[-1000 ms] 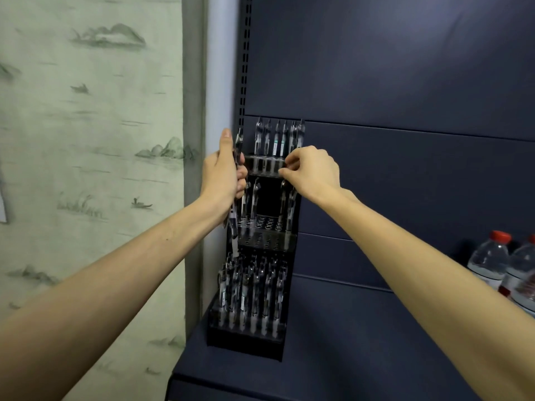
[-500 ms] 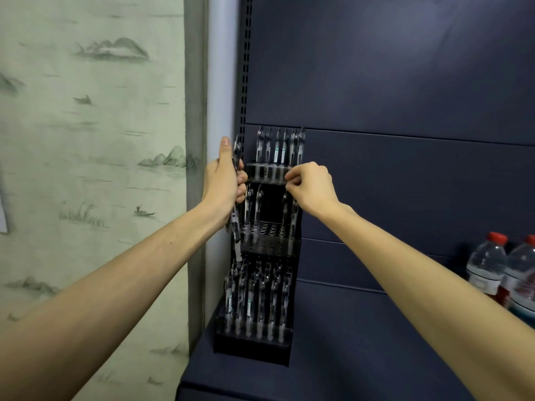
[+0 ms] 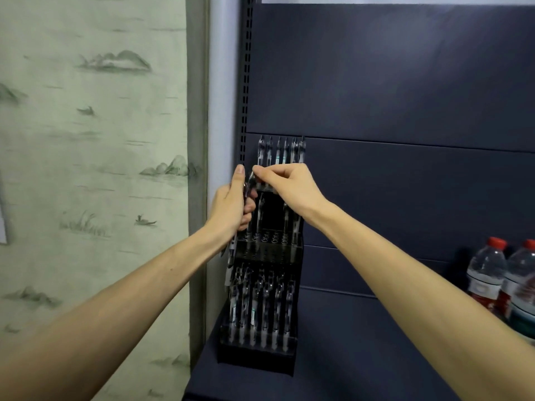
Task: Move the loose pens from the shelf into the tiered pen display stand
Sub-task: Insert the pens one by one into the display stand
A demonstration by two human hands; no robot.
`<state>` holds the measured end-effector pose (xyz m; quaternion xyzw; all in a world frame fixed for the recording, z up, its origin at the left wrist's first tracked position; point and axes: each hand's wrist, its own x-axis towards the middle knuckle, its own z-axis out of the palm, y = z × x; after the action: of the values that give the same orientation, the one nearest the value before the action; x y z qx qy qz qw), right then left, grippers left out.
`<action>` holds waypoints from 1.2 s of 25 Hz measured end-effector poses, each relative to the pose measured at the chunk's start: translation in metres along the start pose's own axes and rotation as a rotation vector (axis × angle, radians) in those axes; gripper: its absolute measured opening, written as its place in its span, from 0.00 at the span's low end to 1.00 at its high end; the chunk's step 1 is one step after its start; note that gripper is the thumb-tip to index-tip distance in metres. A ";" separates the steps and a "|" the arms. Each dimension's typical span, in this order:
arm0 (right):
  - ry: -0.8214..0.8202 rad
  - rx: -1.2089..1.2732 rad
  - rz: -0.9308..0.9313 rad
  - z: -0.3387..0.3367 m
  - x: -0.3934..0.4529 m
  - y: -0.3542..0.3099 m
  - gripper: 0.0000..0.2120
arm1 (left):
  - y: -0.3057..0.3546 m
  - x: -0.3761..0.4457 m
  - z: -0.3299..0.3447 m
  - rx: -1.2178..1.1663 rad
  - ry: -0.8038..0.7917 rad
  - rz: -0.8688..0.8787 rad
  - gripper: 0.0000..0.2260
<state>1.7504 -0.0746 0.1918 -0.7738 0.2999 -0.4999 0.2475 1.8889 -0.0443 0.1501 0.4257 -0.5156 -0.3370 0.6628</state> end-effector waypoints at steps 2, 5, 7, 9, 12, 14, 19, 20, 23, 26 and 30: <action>-0.029 0.070 0.010 0.002 -0.003 0.001 0.10 | -0.005 -0.001 -0.001 0.016 -0.012 -0.015 0.27; 0.007 0.077 0.085 0.004 -0.002 0.008 0.09 | -0.011 -0.001 -0.004 0.040 -0.021 -0.023 0.27; 0.102 0.181 0.189 0.003 0.005 0.011 0.10 | -0.017 -0.001 -0.009 0.062 -0.022 -0.034 0.28; 0.262 0.260 0.240 -0.006 0.016 0.014 0.10 | -0.022 -0.002 -0.015 0.055 -0.021 -0.047 0.27; 0.432 0.092 0.196 -0.021 0.025 0.022 0.14 | -0.028 -0.002 -0.028 0.039 0.018 -0.040 0.27; 0.498 0.002 0.188 -0.028 0.024 0.025 0.13 | -0.028 -0.001 -0.035 0.026 0.052 -0.035 0.27; 0.393 -0.359 0.139 -0.025 0.019 0.039 0.12 | -0.027 0.008 -0.050 -0.006 0.115 -0.024 0.27; 0.386 -0.377 0.141 -0.023 0.019 0.042 0.12 | -0.028 0.009 -0.051 -0.006 0.119 -0.023 0.27; 0.365 -0.443 0.126 -0.017 0.020 0.047 0.13 | -0.033 0.011 -0.052 -0.009 0.119 -0.027 0.27; 0.370 -0.518 0.119 -0.014 0.022 0.042 0.14 | -0.034 0.012 -0.050 -0.012 0.113 -0.018 0.27; 0.347 -0.586 0.085 -0.014 0.025 0.038 0.18 | -0.034 0.010 -0.045 -0.028 0.102 -0.002 0.26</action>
<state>1.7373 -0.1198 0.1871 -0.7022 0.5005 -0.5060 -0.0193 1.9348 -0.0575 0.1183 0.4336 -0.4761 -0.3227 0.6937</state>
